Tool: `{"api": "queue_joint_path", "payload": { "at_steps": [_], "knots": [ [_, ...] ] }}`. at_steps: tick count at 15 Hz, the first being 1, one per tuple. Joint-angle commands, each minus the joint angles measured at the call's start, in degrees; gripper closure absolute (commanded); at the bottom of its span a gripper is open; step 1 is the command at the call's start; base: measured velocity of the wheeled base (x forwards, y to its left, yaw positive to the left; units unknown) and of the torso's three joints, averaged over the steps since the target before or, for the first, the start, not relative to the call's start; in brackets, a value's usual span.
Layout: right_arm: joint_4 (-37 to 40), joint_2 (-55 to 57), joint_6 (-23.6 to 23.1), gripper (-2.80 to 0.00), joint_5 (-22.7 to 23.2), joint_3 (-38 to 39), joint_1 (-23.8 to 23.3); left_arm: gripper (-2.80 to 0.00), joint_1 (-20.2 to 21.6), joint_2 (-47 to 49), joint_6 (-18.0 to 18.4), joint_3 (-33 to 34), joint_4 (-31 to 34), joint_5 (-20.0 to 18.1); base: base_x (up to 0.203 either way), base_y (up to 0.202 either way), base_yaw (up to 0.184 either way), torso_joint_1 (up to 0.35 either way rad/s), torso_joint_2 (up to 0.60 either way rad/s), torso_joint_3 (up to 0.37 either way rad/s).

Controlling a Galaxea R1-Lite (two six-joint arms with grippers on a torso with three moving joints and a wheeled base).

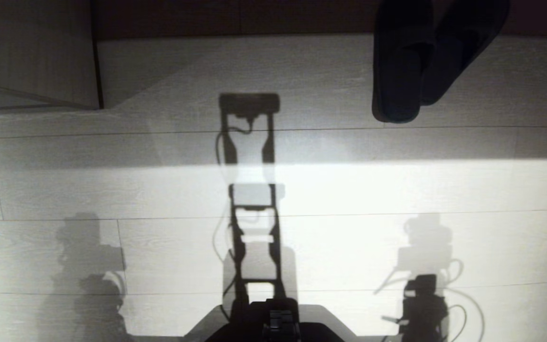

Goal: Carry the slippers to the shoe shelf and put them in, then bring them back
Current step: Pick up the slippers on the floor

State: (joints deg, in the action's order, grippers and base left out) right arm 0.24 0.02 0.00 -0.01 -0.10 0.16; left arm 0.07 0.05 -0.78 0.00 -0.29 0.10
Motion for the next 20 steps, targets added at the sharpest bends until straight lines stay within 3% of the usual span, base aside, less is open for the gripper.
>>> {"api": "queue_joint_path", "payload": {
  "at_steps": [1, 20],
  "knots": [
    [0.0, 0.0, 0.0, 0.0, 0.0, 0.0, 0.0, 0.0, 0.0, 0.0, 0.0, 0.0, 0.0, 0.0, 0.0, 0.0, 0.0, 0.0, 0.0, 0.0],
    [-0.8, 0.0, -0.1, 0.0, -0.1, -0.3, 0.0, 0.0, 0.0, 0.0, 0.0, 0.0, 0.0, 0.0, 0.0, 0.0, 0.0, 0.0, 0.0, 0.0]
  ]
}}
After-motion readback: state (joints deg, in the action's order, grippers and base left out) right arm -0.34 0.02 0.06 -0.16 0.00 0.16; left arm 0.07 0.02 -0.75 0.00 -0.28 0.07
